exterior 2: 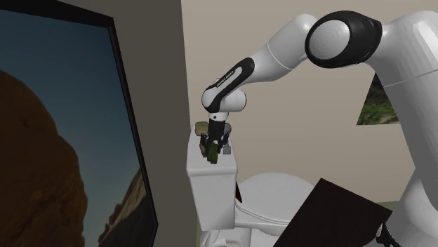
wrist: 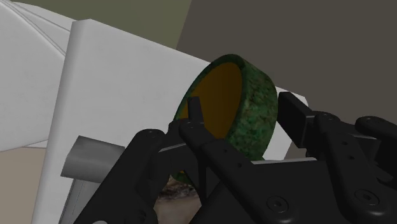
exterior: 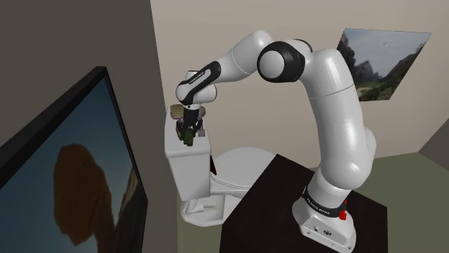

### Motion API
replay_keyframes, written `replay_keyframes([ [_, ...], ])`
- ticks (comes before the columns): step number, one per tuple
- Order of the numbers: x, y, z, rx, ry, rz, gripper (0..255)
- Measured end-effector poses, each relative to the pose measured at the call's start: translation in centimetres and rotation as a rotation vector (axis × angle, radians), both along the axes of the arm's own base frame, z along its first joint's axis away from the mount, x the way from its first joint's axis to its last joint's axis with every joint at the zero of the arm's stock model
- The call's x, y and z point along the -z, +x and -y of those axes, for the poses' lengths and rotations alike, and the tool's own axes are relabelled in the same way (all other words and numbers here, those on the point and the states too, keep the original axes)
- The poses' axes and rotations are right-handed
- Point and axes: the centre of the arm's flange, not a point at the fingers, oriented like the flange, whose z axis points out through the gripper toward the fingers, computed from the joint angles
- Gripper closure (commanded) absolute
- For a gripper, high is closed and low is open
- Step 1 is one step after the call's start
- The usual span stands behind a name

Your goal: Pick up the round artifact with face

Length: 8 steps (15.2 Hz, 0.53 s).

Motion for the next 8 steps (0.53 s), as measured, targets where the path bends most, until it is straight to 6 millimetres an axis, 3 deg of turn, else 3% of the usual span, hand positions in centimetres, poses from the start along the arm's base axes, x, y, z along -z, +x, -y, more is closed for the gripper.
replay_keyframes([
  [5, -0.2, 0.0, 0.0, 0.000, 0.000, -0.002, 255],
  [8, -1.5, 0.1, -0.1, 0.000, 0.000, -0.003, 255],
])
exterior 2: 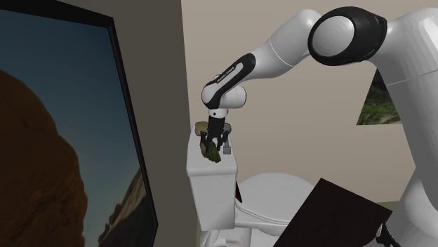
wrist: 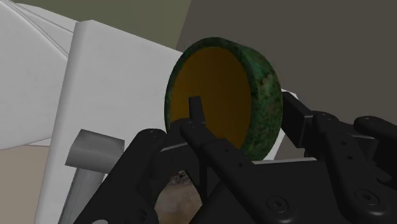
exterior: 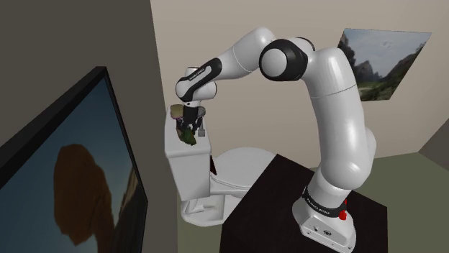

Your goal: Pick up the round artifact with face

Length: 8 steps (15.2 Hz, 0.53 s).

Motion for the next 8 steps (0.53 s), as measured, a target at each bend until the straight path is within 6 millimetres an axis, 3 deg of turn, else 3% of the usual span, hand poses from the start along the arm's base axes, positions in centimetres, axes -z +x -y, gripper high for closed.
replay_keyframes([
  [8, -4.2, -0.1, 0.1, 0.000, 0.000, 0.000, 255],
])
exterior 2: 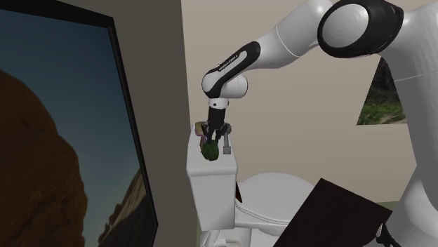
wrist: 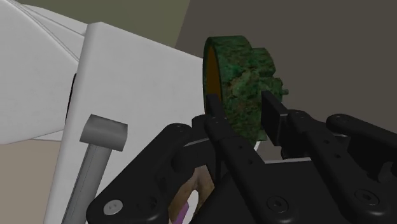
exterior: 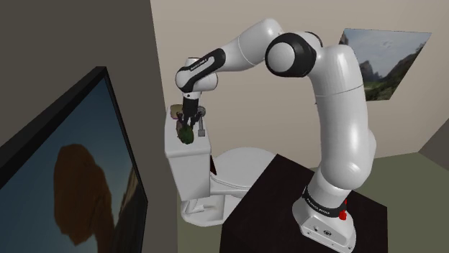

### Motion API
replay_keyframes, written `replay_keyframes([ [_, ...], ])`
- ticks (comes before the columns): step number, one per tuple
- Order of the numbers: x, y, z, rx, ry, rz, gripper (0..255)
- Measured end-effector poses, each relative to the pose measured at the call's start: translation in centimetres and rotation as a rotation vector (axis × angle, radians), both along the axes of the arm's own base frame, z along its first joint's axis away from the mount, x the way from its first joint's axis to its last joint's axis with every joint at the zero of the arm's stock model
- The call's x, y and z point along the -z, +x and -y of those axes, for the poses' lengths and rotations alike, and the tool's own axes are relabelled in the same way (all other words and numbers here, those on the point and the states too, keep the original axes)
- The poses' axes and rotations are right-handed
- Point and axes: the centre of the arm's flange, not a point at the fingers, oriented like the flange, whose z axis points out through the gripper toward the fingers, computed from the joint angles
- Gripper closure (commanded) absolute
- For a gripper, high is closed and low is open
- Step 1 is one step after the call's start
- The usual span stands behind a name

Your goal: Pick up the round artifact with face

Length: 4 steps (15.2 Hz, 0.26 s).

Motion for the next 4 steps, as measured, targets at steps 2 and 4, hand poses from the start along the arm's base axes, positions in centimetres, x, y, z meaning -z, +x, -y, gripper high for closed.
replay_keyframes([
  [2, -0.9, -0.1, 0.0, 0.000, 0.000, 0.000, 255],
  [4, -1.8, 0.1, 0.0, 0.000, 0.000, 0.000, 255],
])
